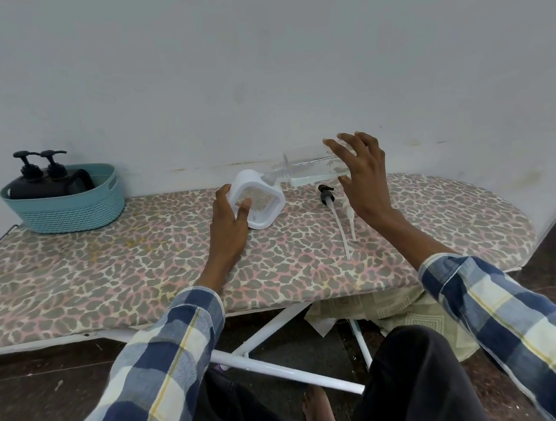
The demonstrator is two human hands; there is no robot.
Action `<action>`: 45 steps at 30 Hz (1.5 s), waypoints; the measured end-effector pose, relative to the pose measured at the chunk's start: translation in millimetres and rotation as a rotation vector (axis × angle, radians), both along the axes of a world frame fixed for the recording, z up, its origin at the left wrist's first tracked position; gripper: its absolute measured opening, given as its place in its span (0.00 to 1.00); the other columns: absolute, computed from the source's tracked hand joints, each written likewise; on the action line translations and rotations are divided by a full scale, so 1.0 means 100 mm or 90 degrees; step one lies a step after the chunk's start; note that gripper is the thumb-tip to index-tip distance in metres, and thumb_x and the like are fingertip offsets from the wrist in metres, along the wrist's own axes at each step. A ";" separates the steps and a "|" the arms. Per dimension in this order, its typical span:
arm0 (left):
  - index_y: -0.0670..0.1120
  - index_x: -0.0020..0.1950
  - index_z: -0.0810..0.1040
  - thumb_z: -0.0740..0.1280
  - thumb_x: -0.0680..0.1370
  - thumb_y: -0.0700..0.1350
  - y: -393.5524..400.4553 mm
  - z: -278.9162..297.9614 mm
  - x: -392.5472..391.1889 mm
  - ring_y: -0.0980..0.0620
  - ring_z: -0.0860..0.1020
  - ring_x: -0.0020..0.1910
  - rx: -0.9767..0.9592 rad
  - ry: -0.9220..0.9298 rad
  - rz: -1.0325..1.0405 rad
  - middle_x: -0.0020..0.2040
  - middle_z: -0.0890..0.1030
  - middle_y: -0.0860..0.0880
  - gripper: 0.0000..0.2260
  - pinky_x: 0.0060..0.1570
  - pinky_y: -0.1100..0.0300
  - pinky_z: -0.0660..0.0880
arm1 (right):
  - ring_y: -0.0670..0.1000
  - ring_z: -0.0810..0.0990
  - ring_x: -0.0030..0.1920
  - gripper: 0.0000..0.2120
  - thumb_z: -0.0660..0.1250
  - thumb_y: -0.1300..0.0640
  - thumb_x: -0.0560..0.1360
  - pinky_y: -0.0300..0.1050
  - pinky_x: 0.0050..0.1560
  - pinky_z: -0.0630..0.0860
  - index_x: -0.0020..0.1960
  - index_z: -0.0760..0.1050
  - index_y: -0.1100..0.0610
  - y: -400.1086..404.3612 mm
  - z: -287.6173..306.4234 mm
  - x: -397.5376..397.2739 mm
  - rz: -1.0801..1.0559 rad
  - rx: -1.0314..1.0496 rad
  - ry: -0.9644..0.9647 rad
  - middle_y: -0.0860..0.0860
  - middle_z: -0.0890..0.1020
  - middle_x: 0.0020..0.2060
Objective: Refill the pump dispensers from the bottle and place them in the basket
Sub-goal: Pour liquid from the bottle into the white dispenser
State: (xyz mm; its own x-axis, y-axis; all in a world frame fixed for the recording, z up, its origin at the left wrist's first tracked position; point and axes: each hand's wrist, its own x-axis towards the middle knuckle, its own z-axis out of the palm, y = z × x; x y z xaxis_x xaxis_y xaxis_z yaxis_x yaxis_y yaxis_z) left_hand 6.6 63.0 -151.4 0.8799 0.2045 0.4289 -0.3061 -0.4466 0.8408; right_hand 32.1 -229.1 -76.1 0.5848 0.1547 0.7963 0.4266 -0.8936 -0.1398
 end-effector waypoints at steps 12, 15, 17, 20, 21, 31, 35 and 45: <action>0.51 0.79 0.63 0.64 0.86 0.55 0.00 -0.01 0.02 0.44 0.76 0.68 0.004 0.006 0.008 0.73 0.73 0.45 0.23 0.68 0.38 0.77 | 0.58 0.64 0.77 0.42 0.74 0.73 0.69 0.57 0.71 0.67 0.78 0.70 0.47 0.00 0.01 -0.01 0.002 -0.004 0.011 0.51 0.72 0.75; 0.51 0.79 0.63 0.64 0.86 0.53 -0.01 0.00 0.02 0.44 0.76 0.68 0.005 0.003 0.009 0.73 0.73 0.45 0.23 0.68 0.39 0.76 | 0.58 0.64 0.77 0.43 0.74 0.73 0.69 0.57 0.71 0.67 0.78 0.70 0.47 0.00 0.01 0.00 0.001 -0.003 0.008 0.51 0.72 0.74; 0.50 0.79 0.63 0.64 0.87 0.52 -0.01 0.00 0.02 0.44 0.76 0.68 0.007 0.002 0.010 0.73 0.73 0.45 0.22 0.68 0.39 0.76 | 0.58 0.64 0.77 0.43 0.74 0.73 0.69 0.57 0.71 0.67 0.78 0.70 0.47 0.00 0.00 0.00 0.000 -0.003 0.011 0.51 0.72 0.74; 0.50 0.79 0.63 0.64 0.87 0.52 -0.01 -0.01 0.02 0.44 0.75 0.68 0.009 0.000 0.011 0.73 0.73 0.45 0.23 0.68 0.39 0.76 | 0.58 0.64 0.77 0.42 0.75 0.72 0.70 0.57 0.71 0.67 0.78 0.70 0.47 -0.01 -0.01 0.00 -0.003 -0.004 0.012 0.51 0.72 0.75; 0.50 0.79 0.63 0.64 0.87 0.52 -0.01 -0.01 0.02 0.44 0.75 0.68 0.010 -0.001 0.012 0.73 0.73 0.45 0.23 0.68 0.39 0.76 | 0.58 0.64 0.77 0.42 0.75 0.72 0.70 0.57 0.71 0.68 0.78 0.70 0.47 -0.01 -0.01 0.00 -0.002 -0.004 0.011 0.51 0.72 0.75; 0.50 0.79 0.64 0.64 0.87 0.52 -0.02 0.01 0.00 0.44 0.76 0.68 0.005 -0.001 0.010 0.73 0.74 0.45 0.22 0.68 0.41 0.77 | 0.58 0.64 0.78 0.43 0.75 0.73 0.69 0.57 0.72 0.67 0.78 0.69 0.47 0.00 0.00 0.00 -0.004 -0.005 0.009 0.51 0.72 0.75; 0.50 0.79 0.63 0.65 0.87 0.52 -0.01 0.00 0.01 0.44 0.75 0.69 0.005 0.001 0.011 0.74 0.73 0.45 0.23 0.68 0.40 0.77 | 0.58 0.64 0.78 0.42 0.75 0.73 0.70 0.57 0.72 0.67 0.78 0.70 0.47 0.00 -0.01 0.00 -0.006 -0.004 0.007 0.51 0.72 0.75; 0.48 0.80 0.63 0.65 0.87 0.50 -0.02 0.02 -0.02 0.43 0.75 0.67 0.013 -0.003 0.011 0.73 0.73 0.44 0.22 0.67 0.42 0.77 | 0.58 0.64 0.78 0.42 0.73 0.74 0.69 0.56 0.71 0.67 0.78 0.70 0.47 0.00 0.00 0.00 -0.008 -0.008 -0.002 0.51 0.72 0.75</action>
State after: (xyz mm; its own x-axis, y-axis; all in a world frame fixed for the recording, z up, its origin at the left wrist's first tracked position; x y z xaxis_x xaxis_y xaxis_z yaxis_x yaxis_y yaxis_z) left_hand 4.9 60.9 -149.0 0.8742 0.2107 0.4375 -0.3020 -0.4696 0.8296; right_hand 32.3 -229.5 -75.8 0.5838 0.1572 0.7965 0.4159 -0.9005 -0.1272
